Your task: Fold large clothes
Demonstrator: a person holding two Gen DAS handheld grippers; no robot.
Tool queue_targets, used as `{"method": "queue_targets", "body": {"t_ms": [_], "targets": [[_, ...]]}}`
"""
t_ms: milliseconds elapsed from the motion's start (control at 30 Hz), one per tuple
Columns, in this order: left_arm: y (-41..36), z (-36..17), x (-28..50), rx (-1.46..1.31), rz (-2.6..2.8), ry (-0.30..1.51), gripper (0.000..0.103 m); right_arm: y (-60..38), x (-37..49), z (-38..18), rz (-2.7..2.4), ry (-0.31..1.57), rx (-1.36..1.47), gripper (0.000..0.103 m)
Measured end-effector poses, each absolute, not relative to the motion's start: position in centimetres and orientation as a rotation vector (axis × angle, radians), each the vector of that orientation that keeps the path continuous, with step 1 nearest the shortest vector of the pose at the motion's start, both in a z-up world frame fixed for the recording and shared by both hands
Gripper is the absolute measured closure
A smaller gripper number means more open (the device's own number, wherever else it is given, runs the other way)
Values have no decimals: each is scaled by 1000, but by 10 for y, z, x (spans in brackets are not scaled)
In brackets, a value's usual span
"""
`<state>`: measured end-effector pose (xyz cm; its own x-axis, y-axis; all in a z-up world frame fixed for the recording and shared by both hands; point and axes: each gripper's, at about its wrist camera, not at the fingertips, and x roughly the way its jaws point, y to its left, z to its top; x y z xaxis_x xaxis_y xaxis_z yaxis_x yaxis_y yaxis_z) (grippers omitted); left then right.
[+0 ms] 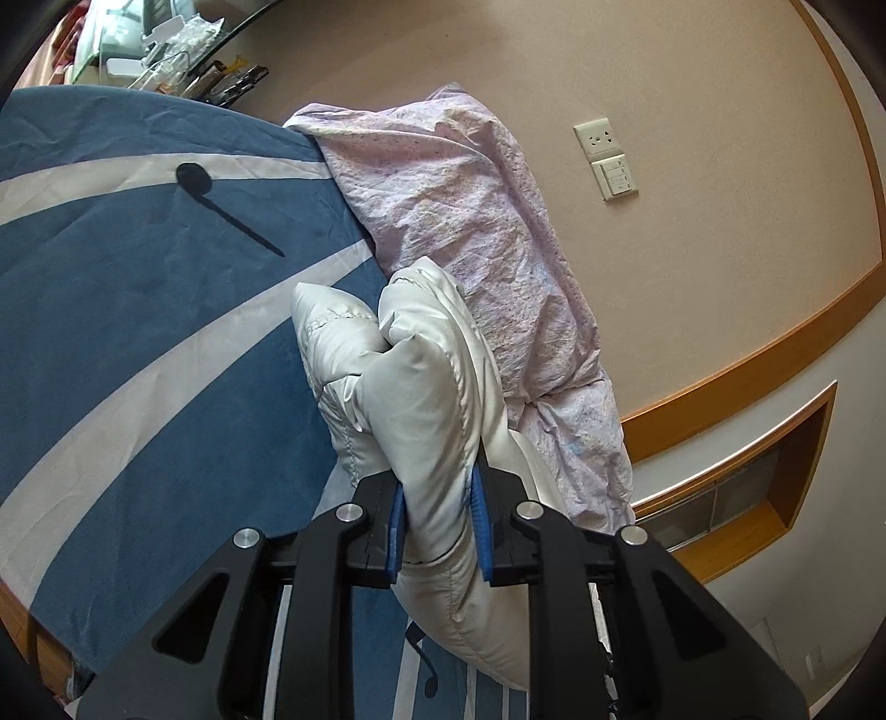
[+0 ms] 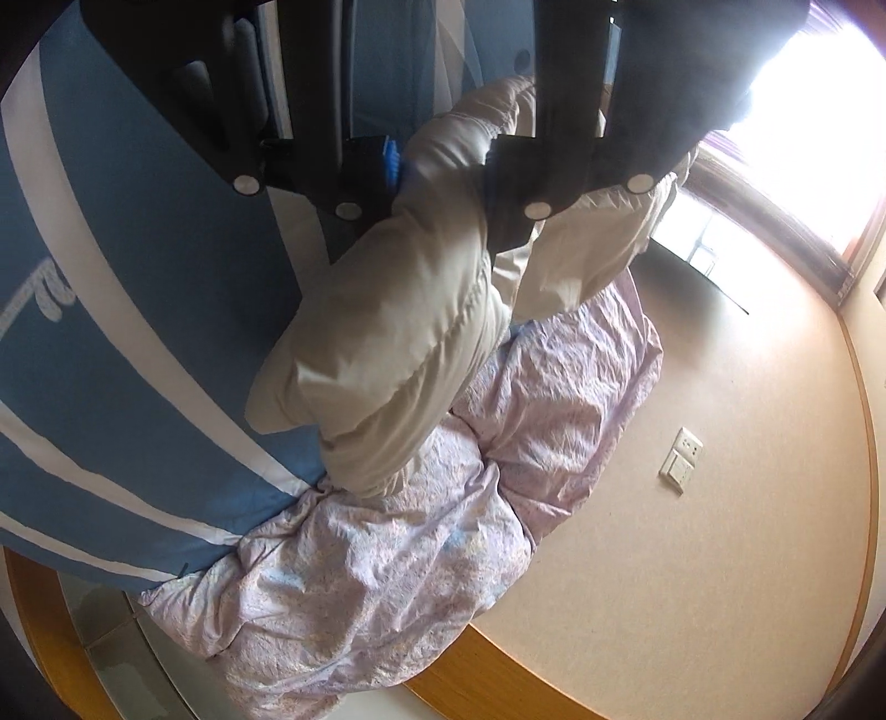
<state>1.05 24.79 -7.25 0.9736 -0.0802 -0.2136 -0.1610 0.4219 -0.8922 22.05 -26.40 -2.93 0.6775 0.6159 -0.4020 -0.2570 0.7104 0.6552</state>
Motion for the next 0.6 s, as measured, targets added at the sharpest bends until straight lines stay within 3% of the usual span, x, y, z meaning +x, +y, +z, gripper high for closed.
{"method": "queue_targets", "body": {"t_ms": [267,433,500,567,600], "targets": [[244,-106,-6,-1184,107,287,83,-272,206,-56,478,710,577,78],[243,-111,-6,-1161,144,328,76,-279,204,-70,422,758,569,65],[242,-111,-5,-1145,159,345,69,-281,202,-72,398,765,563,55],[242,-109,-5,-1124,184,364,47,-285,198,-72,361,766,552,49],[243,-110,-6,-1117,198,373,42,-287,197,-71,350,763,550,45]]}}
